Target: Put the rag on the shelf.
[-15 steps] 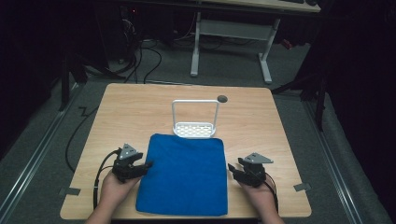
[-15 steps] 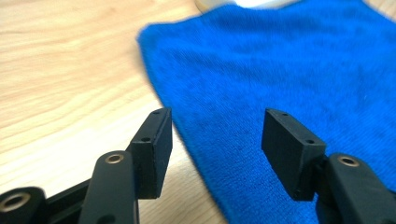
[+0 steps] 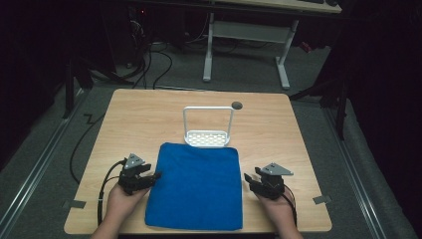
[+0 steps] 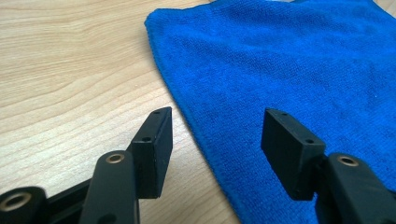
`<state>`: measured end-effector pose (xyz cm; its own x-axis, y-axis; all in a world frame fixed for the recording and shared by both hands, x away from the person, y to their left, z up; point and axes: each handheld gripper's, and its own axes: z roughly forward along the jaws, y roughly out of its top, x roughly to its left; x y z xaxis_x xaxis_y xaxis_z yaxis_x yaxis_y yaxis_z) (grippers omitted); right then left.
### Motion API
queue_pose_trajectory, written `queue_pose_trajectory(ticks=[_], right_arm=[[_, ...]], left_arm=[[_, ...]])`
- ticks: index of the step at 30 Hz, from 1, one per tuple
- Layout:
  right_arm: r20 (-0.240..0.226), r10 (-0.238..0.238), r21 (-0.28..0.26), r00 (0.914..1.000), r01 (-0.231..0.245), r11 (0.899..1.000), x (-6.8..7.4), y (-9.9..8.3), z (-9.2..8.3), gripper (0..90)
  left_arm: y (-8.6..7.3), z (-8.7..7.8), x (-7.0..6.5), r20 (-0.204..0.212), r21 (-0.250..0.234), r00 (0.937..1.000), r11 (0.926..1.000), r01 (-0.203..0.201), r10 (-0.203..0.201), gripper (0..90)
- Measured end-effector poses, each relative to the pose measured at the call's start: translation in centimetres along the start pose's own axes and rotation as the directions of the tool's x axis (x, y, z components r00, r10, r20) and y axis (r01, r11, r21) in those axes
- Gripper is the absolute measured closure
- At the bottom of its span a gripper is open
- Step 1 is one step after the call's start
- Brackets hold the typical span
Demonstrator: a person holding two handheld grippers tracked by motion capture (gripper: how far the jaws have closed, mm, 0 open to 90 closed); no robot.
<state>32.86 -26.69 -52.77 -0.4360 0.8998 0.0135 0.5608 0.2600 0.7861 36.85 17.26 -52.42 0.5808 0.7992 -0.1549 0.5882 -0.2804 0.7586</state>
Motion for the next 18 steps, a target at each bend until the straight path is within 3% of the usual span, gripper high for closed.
queue_pose_trajectory(ticks=[6,9,10,11,12,13,14,15,18], right_arm=[[-0.014,-0.019,-0.003,0.9997,0.019,1.0,0.4,0.4,0.2,50.5],[-0.034,-0.061,-0.018,0.9976,0.061,0.998,1.3,1.2,0.8,54.4],[-0.034,-0.061,-0.018,0.9976,0.061,0.998,1.3,1.2,0.8,54.4],[-0.048,-0.085,-0.03,0.9952,0.084,0.996,1.9,1.6,1.2,60.4],[-0.048,-0.085,-0.03,0.9952,0.084,0.996,1.9,1.6,1.2,60.4],[-0.068,-0.096,-0.016,0.993,0.096,0.995,2.4,2.2,1.7,67.5],[-0.068,-0.096,-0.016,0.993,0.096,0.995,2.4,2.2,1.7,67.5],[-0.106,-0.105,-0.014,0.9889,0.104,0.995,2.8,2.6,2.1,73.9],[-0.122,-0.138,0.008,0.9828,0.14,0.99,3.6,2.7,2.8,79.6]], left_arm=[[-0.2,0.2,-0.5,0.016,-0.002,0.9999,1.0,-0.006,0.006,45.3],[-0.1,0.6,-1.2,0.044,-0.013,0.999,0.9999,0.009,-0.008,49.8],[0.0,0.7,-1.5,0.045,-0.011,0.999,0.9999,-0.004,0.005,49.8],[0.1,0.8,-1.8,0.039,-0.005,0.999,0.9998,-0.019,0.019,54.5],[0.1,1.0,-2.0,0.032,0.001,0.9989,0.9994,-0.033,0.033,54.5],[0.2,1.2,-2.2,0.025,0.008,0.9987,0.999,-0.044,0.044,63.1],[0.2,1.4,-2.3,0.025,0.019,0.9986,0.9987,-0.048,0.047,63.1],[0.1,1.7,-2.4,0.021,0.041,0.9983,0.9976,-0.055,0.055,74.0],[0.0,1.7,-2.4,0.012,0.039,0.9977,0.997,-0.067,0.066,78.9]])
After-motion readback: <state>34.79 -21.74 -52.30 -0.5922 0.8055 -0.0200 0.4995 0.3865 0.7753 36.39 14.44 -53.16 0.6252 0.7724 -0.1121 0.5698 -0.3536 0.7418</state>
